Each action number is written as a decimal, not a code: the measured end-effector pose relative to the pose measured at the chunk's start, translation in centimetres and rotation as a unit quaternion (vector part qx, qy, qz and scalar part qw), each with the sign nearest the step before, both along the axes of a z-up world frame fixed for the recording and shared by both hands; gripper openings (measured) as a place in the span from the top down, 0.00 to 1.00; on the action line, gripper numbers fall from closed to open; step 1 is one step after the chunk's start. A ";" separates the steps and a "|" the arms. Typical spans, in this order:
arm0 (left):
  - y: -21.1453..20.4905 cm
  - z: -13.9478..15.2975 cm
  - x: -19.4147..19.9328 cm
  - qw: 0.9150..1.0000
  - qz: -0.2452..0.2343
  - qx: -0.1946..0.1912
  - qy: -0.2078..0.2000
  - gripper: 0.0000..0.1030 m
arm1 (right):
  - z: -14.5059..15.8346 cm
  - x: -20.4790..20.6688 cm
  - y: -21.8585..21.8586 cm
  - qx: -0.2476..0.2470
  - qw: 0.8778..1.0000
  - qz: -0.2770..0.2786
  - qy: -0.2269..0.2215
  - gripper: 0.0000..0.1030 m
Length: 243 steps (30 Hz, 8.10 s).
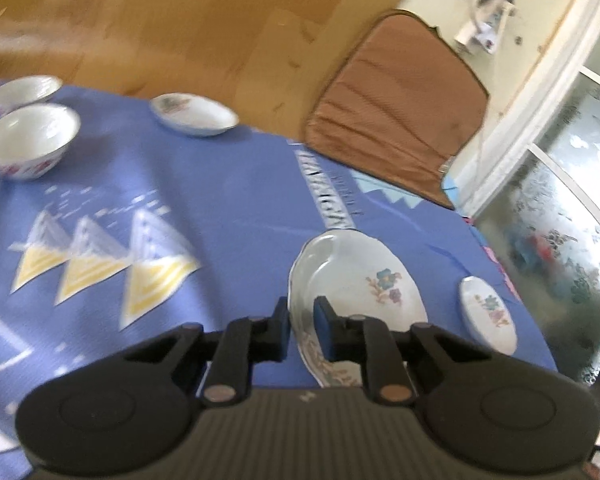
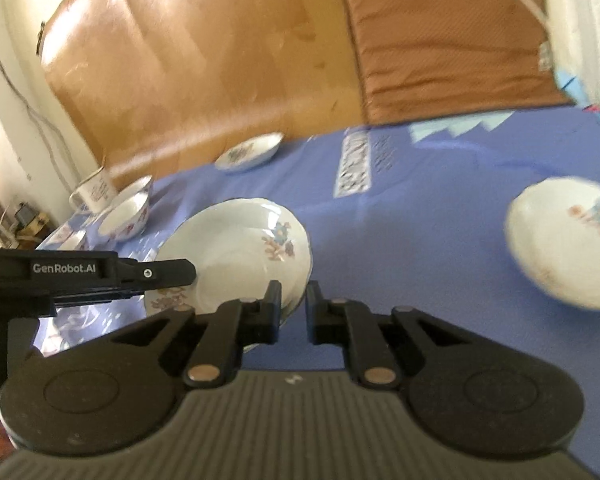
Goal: Organize plates and bowls
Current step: 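Lower the second plate onto the first plate with the right tool, then open the right tool and withdraw it from the plate stack, then move the right tool to the small flowered saucer and grasp its rim, then lift the flowered saucer with the right tool and carry it toward the plate stack, then lower the saucer onto the plate stack and open the right tool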
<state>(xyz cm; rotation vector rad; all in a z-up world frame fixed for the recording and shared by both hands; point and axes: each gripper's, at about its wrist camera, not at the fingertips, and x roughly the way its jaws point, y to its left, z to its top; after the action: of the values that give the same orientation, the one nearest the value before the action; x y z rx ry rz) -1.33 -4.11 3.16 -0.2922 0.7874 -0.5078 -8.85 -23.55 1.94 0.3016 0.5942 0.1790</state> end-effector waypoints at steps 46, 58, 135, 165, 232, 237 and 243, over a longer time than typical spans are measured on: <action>-20.5 -0.1 1.9 0.982 -0.170 0.071 -0.050 0.74 | -0.6 -4.6 -13.9 -0.059 0.962 -0.260 -0.058 0.68; -8.1 -1.0 2.8 0.986 -0.033 0.136 -0.093 0.69 | 1.2 -2.7 -7.8 -0.038 0.987 -0.140 -0.065 0.68; 13.0 -3.0 3.2 0.987 0.117 0.011 -0.111 0.51 | -1.5 31.9 7.3 0.052 0.991 -0.060 0.112 0.87; 13.8 -3.2 3.4 0.988 0.119 -0.015 -0.095 0.41 | 0.2 8.6 6.8 0.025 0.980 0.135 0.143 0.86; -3.9 -0.6 -1.1 0.998 -0.041 0.043 -0.011 0.82 | 0.8 -1.4 -2.1 -0.024 0.999 -0.002 0.022 0.80; -8.4 1.7 0.1 0.996 -0.068 0.048 -0.045 0.81 | 2.1 -2.0 -5.2 -0.037 0.998 -0.041 -0.026 0.80; -14.2 1.7 1.9 0.992 -0.110 0.047 -0.035 0.81 | 1.8 -2.7 -10.0 -0.030 0.995 -0.092 -0.036 0.80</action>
<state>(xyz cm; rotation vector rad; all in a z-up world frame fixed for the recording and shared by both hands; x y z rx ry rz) 0.58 -18.36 4.91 -0.0998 0.7761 -0.6834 -11.56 -33.51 3.77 0.2882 0.4961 -0.0062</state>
